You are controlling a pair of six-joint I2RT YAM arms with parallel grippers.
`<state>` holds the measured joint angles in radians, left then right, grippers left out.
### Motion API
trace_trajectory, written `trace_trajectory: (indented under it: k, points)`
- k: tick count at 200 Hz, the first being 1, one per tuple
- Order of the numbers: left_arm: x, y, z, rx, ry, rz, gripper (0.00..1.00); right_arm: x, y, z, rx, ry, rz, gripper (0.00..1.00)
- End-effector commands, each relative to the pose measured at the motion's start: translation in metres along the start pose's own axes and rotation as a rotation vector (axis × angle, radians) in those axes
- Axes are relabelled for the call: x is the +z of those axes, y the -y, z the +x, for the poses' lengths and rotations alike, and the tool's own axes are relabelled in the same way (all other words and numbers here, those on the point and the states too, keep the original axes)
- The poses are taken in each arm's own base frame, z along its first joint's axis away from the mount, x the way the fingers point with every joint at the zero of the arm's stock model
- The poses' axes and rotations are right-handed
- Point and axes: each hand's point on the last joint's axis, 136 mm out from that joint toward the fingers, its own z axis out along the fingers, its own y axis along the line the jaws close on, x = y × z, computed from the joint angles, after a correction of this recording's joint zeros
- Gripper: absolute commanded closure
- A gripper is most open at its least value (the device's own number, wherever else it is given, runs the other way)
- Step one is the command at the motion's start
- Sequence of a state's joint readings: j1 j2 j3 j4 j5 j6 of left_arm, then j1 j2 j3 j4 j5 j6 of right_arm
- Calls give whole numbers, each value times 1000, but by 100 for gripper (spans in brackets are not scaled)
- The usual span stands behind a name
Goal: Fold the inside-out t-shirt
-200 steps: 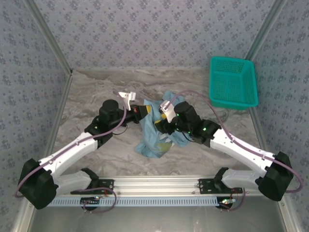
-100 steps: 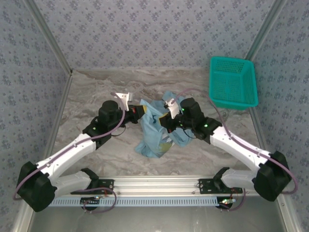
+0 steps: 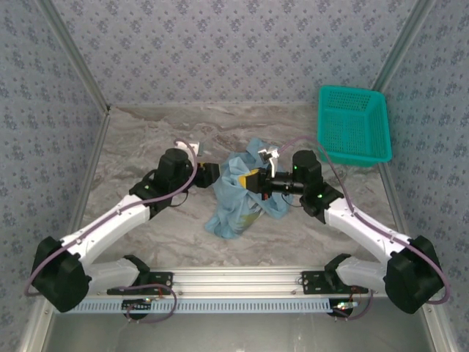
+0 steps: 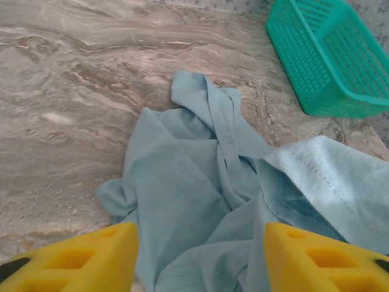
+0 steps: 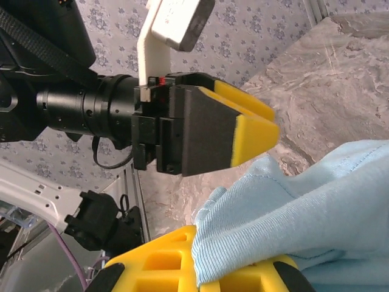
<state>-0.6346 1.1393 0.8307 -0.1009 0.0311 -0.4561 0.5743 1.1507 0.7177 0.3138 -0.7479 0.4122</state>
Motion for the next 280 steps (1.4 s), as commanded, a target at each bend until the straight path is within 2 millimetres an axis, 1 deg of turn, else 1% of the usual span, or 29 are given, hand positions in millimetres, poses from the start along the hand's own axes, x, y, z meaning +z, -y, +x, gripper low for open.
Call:
trace_trajectory:
  k: [1,23,31,39,64,99,132,146,184,200,242,258,265,280]
  points:
    - [-32,15,-21,62,80,61,40,-2,-12,-14,-24,42,-58,100]
    - [-55,58,-21,95,118,320,40,-3,-11,-14,-25,40,-48,100]
    - [-60,72,-19,100,114,410,40,-3,-11,-14,-31,39,-44,100]
    - [-62,82,-16,96,94,474,41,-4,-10,-13,-36,38,-38,100]
    - [-55,101,-10,82,23,589,44,-5,-10,-12,-43,35,-33,100]
    - [-45,117,-7,55,-58,681,50,-6,-10,-13,-55,35,-22,100]
    - [-39,125,-6,33,-97,729,54,-7,-10,-13,-61,34,-12,100]
    - [-37,126,-5,28,-104,739,58,-8,-9,-12,-69,30,-6,100]
    - [-38,128,-9,32,-88,747,80,-9,-6,-8,-69,19,11,100]
    - [-40,127,-10,41,-82,737,86,-11,0,-9,-64,23,49,100]
    - [-45,119,-10,71,-70,675,95,-19,14,-10,-82,12,168,100]
    - [-48,117,-10,86,-67,659,100,-22,17,-13,-88,14,200,95]
    - [-50,117,-11,90,-62,657,100,-23,18,-14,-88,10,217,87]
    - [-53,117,-15,94,-46,654,100,-28,25,-14,-103,-4,277,77]
